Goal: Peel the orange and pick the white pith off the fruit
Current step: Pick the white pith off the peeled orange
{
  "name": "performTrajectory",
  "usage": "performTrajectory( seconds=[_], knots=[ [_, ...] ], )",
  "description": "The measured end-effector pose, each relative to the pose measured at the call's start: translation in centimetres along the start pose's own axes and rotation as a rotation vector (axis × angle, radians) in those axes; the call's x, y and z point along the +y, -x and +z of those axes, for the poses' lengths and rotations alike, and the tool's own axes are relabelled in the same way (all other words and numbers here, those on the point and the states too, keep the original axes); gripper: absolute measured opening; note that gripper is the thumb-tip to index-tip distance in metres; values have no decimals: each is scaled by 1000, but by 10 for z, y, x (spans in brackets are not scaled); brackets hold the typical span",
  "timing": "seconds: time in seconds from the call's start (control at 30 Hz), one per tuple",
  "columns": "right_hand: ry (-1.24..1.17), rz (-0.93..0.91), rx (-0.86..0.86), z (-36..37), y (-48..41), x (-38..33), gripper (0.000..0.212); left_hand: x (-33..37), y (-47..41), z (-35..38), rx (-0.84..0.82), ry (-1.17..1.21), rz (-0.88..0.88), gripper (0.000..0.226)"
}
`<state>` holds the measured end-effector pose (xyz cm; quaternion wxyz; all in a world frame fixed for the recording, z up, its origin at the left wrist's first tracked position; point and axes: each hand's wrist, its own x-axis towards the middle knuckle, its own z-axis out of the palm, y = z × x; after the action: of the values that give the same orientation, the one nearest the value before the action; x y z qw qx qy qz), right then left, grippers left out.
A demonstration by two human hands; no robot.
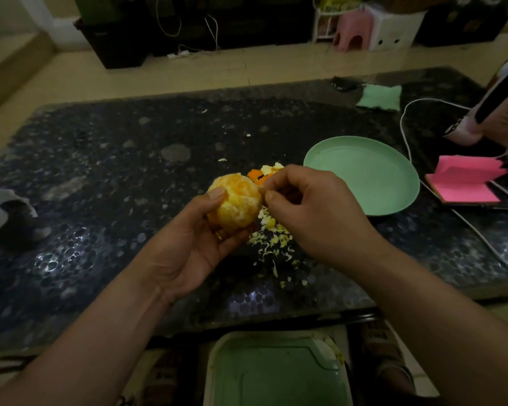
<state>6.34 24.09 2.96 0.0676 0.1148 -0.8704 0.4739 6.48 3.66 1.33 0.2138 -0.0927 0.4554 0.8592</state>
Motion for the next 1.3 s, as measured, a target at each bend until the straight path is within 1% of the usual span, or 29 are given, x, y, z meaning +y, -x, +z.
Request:
performTrajectory(
  seconds=[0.07,0.1,0.27,0.4,0.5,0.63,0.7,0.8,0.83,0.93,1.0,1.1,1.17,1.3],
  knots=[
    [7,-22,-19,0,1,0,7,1,1,0,13,-21,9,38],
    [32,-39,-19,0,1,1,6,1,1,-1,20,-32,13,38],
    [240,-163,-12,0,0,3,4,2,0,-4,40,-101,24,53],
    [325,-213,2,2,1,3,5,-1,1,-2,21,-121,9,52],
    [280,-203,30,0,0,2,7,-1,2,0,3,-100,1,51],
    [53,-93,16,-2,-1,3,12,1,4,2,-9,-62,-16,51],
    [-2,-48,14,-2,-1,4,12,2,4,1,-20,-31,-21,53],
    [-8,-11,26,-4,-4,7,10,5,4,-2,-66,26,-15,64],
    [5,-2,33,-4,-5,8,10,6,5,-2,-68,34,-13,65],
    [32,47,15,-3,-6,9,15,6,4,-3,-40,19,2,46],
    [47,64,-12,-2,-3,7,14,3,1,-3,-23,10,17,40],
    [55,6,-14,0,3,-2,5,0,-3,-6,-15,-32,43,53],
    [49,-22,-3,1,6,-6,3,-1,-6,-9,-7,-61,63,61],
    [60,-14,5,2,7,-7,3,-3,-7,-8,25,-122,129,64]
  ],
)
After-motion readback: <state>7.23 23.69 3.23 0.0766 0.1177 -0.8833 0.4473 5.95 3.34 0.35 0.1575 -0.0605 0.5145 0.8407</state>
